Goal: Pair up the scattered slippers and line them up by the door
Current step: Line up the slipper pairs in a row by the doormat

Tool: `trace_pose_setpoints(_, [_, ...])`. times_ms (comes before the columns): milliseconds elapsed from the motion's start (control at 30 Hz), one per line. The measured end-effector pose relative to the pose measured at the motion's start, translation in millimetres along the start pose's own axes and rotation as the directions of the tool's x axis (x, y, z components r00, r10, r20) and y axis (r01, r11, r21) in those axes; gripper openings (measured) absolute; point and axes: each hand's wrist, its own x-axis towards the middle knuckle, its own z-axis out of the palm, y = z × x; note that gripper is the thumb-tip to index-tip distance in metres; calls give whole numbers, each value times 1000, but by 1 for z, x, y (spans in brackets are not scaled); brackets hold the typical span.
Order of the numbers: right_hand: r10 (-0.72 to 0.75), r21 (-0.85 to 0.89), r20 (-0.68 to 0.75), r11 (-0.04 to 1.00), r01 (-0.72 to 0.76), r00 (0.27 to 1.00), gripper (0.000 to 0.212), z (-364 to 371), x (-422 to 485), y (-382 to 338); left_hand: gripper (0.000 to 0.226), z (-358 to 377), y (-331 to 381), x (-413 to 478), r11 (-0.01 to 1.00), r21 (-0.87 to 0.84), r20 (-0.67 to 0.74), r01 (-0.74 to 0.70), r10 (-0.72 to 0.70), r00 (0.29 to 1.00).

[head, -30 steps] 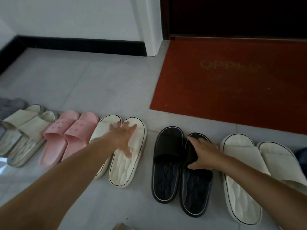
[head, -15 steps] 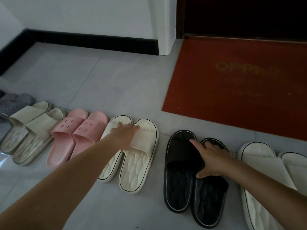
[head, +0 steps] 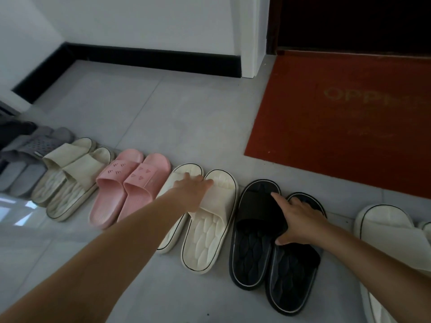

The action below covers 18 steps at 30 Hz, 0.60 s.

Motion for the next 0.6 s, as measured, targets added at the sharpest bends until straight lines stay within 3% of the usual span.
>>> trace_pose_setpoints(167, [-4,3,7,1000,4,1000,126,-2,-1,-3,77,1,-5,-1,1000,-2,3,10,-10,1000])
trace_pose_setpoints(267, [-18,-16,13,1000,18,1000,125,-1,-3,-3,104,-5,11,-3,998,47,48,40,-42,998])
trace_pose_setpoints(400, [-48,-19,52,999,49,998,122,-2,-11,18,134,-24,67,-4,971,-81,77,-224,230,970])
trace_pose_setpoints(500, [-65,-22,42,998,66,997,115,-3,-26,46,130,-35,120,-8,891,-138,16,-433,439,898])
trace_pose_setpoints(600, [-45,32,27,998,44,999,112,-4,-48,85,122,-39,163,-11,852,-121,13,-509,514,858])
